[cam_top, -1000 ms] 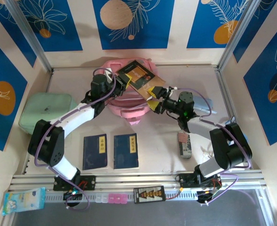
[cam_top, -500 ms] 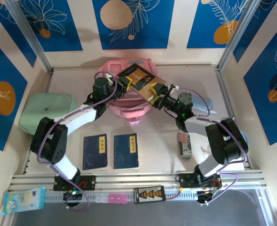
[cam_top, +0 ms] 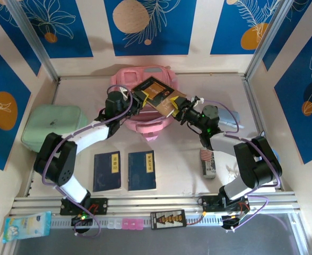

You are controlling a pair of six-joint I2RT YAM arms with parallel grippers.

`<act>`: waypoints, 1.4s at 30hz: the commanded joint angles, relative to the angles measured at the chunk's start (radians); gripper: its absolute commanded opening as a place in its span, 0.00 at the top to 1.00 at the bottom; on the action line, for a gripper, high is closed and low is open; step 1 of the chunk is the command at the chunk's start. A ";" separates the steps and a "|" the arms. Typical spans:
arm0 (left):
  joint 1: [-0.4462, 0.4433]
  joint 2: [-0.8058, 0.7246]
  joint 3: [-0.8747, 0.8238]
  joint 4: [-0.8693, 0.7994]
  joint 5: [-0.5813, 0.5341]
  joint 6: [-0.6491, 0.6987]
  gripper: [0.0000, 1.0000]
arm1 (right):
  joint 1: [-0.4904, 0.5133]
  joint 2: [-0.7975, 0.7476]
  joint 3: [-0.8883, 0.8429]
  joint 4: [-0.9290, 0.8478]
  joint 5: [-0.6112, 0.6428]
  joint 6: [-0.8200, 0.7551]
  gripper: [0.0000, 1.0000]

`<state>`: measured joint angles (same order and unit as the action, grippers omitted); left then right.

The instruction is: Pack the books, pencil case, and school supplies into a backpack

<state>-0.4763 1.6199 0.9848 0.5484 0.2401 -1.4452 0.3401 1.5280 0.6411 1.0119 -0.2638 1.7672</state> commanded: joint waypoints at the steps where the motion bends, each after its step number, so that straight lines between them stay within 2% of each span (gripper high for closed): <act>1: -0.002 -0.052 -0.016 -0.024 -0.017 0.076 1.00 | -0.012 -0.032 0.027 -0.045 0.020 -0.065 0.66; 3: -0.001 -0.058 -0.019 -0.040 -0.014 0.090 1.00 | -0.010 -0.053 0.041 -0.134 0.019 -0.114 0.74; 4: -0.001 -0.061 -0.022 -0.047 -0.012 0.095 0.96 | -0.010 -0.068 0.046 -0.178 0.023 -0.139 0.75; 7: 0.001 -0.071 -0.027 -0.091 -0.004 0.139 0.69 | -0.012 -0.120 0.048 -0.276 0.048 -0.218 0.80; 10: 0.005 -0.094 -0.008 -0.218 0.004 0.247 0.53 | -0.020 -0.192 0.036 -0.352 0.078 -0.335 0.82; 14: 0.003 -0.118 0.074 -0.494 -0.025 0.497 0.34 | -0.054 -0.284 0.019 -0.460 0.103 -0.450 0.83; 15: 0.004 -0.115 0.106 -0.569 -0.031 0.582 0.26 | -0.066 -0.307 0.020 -0.509 0.111 -0.478 0.83; 19: 0.003 -0.073 0.238 -0.849 -0.125 0.892 0.10 | -0.120 -0.391 -0.014 -0.601 0.128 -0.546 0.83; 21: 0.004 -0.032 0.295 -0.932 -0.153 1.036 0.02 | -0.147 -0.431 -0.020 -0.660 0.133 -0.575 0.83; 26: 0.001 0.110 0.447 -1.083 -0.275 1.317 0.00 | -0.202 -0.521 -0.040 -0.781 0.143 -0.632 0.83; 31: -0.011 0.246 0.572 -1.169 -0.241 1.612 0.00 | -0.246 -0.572 -0.061 -0.846 0.122 -0.634 0.83; 33: -0.019 0.293 0.614 -1.207 -0.259 1.716 0.01 | -0.256 -0.585 -0.074 -0.847 0.108 -0.624 0.82; 37: -0.024 0.388 0.703 -1.241 -0.378 1.829 0.16 | -0.263 -0.600 -0.087 -0.853 0.104 -0.614 0.82; 40: -0.030 0.476 0.808 -1.300 -0.403 1.860 0.27 | -0.264 -0.600 -0.092 -0.852 0.107 -0.610 0.82; 42: -0.043 0.515 0.842 -1.318 -0.401 1.880 0.30 | -0.267 -0.599 -0.090 -0.857 0.106 -0.605 0.82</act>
<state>-0.4965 2.0926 1.7657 -0.6899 -0.1146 0.3363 0.0795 0.9573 0.5468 0.1001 -0.1352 1.1679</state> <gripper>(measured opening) 0.711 0.182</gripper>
